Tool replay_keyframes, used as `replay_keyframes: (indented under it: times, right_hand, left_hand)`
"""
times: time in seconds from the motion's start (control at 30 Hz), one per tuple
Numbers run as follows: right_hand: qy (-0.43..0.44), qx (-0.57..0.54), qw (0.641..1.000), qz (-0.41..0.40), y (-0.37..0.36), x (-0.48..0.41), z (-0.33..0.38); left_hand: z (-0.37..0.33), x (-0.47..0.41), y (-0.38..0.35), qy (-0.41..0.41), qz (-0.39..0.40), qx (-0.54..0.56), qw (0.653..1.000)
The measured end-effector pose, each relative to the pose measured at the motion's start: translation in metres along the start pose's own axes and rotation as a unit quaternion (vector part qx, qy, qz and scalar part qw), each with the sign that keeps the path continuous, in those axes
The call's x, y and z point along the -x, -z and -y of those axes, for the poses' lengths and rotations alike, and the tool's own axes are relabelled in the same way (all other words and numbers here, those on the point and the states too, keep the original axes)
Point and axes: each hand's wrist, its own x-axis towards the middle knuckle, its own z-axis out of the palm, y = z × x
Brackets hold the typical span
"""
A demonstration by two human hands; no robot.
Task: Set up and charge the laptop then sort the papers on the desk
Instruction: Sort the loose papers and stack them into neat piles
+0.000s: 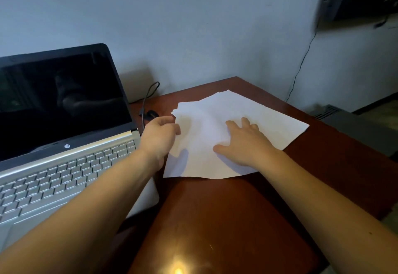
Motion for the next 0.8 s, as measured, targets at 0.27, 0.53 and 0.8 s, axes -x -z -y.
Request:
replay_keyframes:
  times: [0.27, 0.53, 0.8]
  right_hand:
    - [-0.046, 0.033, 0.998, 0.042, 0.008, -0.004, -0.021]
    - [-0.014, 0.044, 0.998, 0.032, 0.014, 0.016, -0.017]
    - [0.014, -0.036, 0.999, -0.027, 0.013, 0.029, -0.014]
  left_hand:
    - [-0.027, 0.004, -0.005, 0.157, 0.134, 0.171, 0.963]
    - [-0.038, 0.01, -0.026, 0.17, 0.145, 0.132, 0.966]
    - [-0.033, 0.025, -0.024, 0.075, 0.193, -0.135, 0.969]
